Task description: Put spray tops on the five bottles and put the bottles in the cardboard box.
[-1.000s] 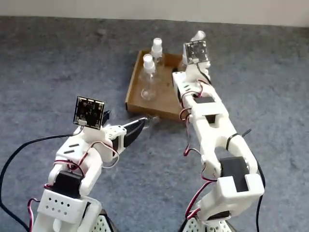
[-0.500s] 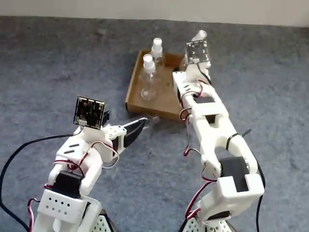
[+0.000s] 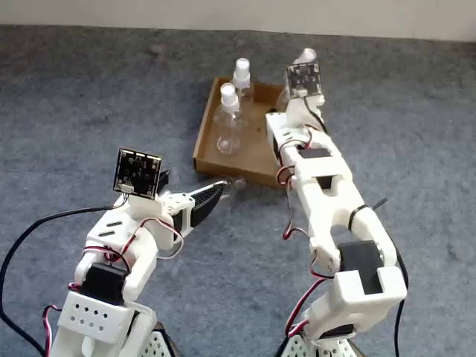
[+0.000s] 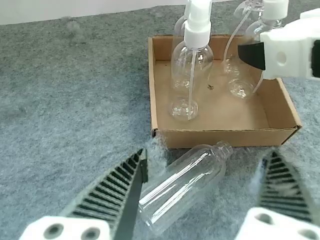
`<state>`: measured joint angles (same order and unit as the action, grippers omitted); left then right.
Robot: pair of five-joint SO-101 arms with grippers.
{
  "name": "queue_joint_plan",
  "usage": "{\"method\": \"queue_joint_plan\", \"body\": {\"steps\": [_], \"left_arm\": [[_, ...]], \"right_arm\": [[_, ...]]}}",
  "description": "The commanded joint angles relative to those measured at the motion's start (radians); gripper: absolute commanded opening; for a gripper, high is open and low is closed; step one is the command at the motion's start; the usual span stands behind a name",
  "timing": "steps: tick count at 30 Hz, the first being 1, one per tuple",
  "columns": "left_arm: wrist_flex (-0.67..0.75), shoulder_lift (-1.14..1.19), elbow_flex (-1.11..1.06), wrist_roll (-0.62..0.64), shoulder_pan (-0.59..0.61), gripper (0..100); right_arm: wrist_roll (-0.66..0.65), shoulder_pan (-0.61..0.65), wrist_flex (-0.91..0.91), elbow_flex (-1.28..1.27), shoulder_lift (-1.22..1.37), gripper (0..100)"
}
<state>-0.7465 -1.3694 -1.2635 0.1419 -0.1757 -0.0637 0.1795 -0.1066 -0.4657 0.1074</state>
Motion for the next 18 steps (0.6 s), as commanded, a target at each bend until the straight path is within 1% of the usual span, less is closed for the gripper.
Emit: {"method": "queue_joint_plan", "body": {"steps": [1, 6, 11, 14, 18], "left_arm": [[0.026, -0.005, 0.002, -0.008, 0.013, 30], [0.026, -0.005, 0.002, -0.008, 0.013, 30], [0.026, -0.005, 0.002, -0.008, 0.016, 30], [0.026, -0.005, 0.004, -0.008, 0.019, 30], [0.026, -0.005, 0.004, -0.008, 0.019, 30]], "right_arm": [[0.014, -0.008, -0.012, 0.047, -0.076, 24.6], [0.014, -0.007, -0.012, 0.042, -0.108, 30.4], [0.009, -0.007, -0.022, 0.042, -0.114, 30.4], [0.009, -0.007, -0.108, 0.05, -0.116, 30.4], [0.014, -0.007, -0.133, 0.085, -0.174, 30.4]]}}
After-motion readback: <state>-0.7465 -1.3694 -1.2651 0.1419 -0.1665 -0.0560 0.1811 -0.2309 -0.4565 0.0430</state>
